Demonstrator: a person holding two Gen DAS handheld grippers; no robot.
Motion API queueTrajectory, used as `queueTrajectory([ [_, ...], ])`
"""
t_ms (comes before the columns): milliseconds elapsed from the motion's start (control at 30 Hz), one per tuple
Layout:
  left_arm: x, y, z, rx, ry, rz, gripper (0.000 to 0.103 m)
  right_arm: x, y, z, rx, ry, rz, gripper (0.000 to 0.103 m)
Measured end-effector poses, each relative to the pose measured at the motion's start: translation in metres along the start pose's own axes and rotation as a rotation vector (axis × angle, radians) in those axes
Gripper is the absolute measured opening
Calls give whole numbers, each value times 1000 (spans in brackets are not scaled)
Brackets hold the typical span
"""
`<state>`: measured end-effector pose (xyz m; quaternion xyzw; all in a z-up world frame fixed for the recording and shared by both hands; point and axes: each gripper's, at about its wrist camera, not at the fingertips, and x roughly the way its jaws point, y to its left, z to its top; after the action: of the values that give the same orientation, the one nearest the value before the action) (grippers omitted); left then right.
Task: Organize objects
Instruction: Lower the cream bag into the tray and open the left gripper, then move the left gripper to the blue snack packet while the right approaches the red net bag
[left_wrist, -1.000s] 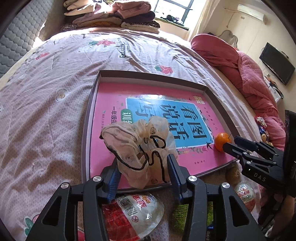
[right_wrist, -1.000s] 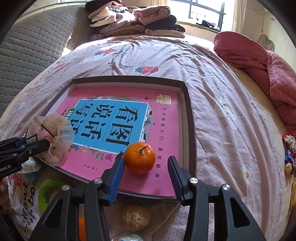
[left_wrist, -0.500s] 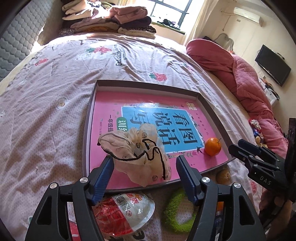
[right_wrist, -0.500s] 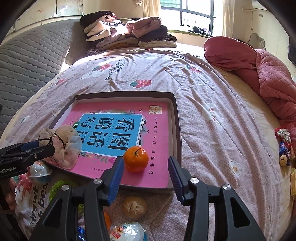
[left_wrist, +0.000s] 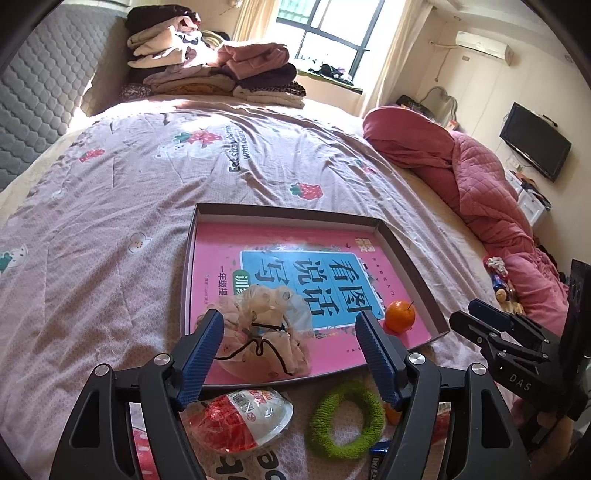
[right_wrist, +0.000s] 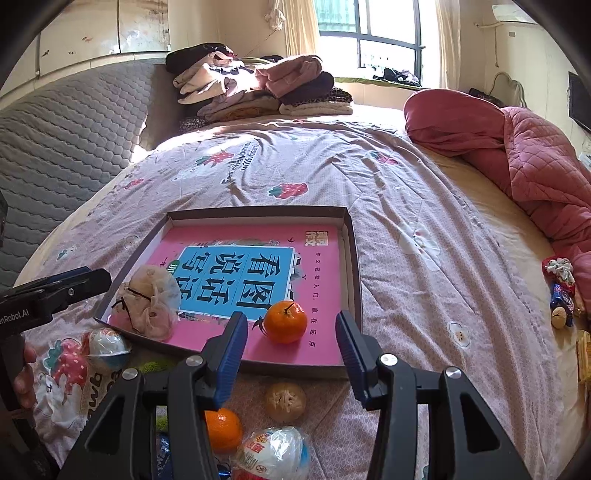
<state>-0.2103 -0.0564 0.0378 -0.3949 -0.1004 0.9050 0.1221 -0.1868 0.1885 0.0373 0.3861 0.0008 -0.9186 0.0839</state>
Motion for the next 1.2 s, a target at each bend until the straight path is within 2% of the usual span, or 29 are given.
queueTrajectory([
  [267, -30, -12, 0, 29, -47, 13, 76, -24, 7, -1, -4, -51, 3, 52],
  [567, -50, -25, -7, 58, -62, 13, 76, -46, 18, -9, -31, -84, -4, 53],
  [1200, -76, -25, -42, 60, -79, 43, 76, -83, 24, -29, -51, -118, -5, 53],
])
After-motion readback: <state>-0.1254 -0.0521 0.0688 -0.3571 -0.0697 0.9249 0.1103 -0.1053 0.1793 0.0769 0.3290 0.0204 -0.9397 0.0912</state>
